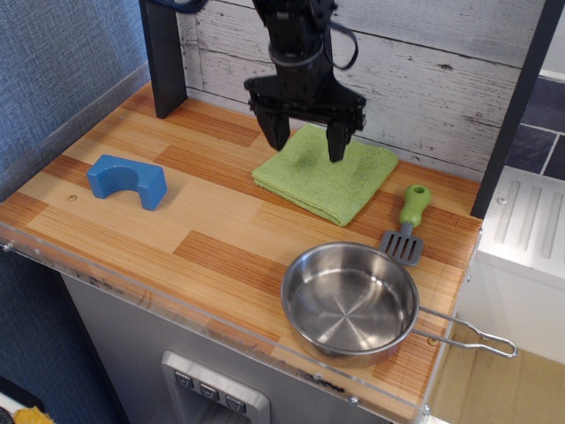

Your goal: Move the towel straight left to the edge

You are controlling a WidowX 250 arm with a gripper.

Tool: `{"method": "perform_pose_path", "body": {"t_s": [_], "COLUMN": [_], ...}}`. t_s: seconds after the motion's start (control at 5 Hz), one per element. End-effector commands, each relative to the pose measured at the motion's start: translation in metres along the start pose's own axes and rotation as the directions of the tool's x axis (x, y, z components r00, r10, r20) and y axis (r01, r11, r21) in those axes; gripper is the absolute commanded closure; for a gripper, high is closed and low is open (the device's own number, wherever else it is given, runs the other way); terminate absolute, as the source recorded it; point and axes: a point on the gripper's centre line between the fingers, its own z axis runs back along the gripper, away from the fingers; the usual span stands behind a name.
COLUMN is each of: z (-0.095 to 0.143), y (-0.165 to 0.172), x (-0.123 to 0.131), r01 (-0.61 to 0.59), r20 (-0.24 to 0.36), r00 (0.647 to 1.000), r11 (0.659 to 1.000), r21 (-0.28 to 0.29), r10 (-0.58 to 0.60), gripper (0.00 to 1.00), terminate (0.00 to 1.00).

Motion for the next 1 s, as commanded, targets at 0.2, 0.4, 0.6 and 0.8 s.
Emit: {"method": "perform_pose_path", "body": {"t_s": [0.2, 0.4, 0.6, 0.8], "z": [-0.023, -0.027, -0.022, -0.015], "y": [-0.008, -0.001, 0.013, 0.037], "x": [0.001, -0.007, -0.013, -0.013], "r01": [0.043, 0.042, 0.021, -0.023], "r20": [-0.061, -0.079, -0.081, -0.066], "r00": [0.997, 0.996, 0.997, 0.997], "r11": [0.999, 0.999, 0.998, 0.995], "r21": [-0.012, 0.015, 0.054, 0.093], "r10": [-0.044, -0.040, -0.017, 0.029], "gripper": [0.00, 0.00, 0.00, 0.00], "terminate": [0.00, 0.00, 0.00, 0.00]}}
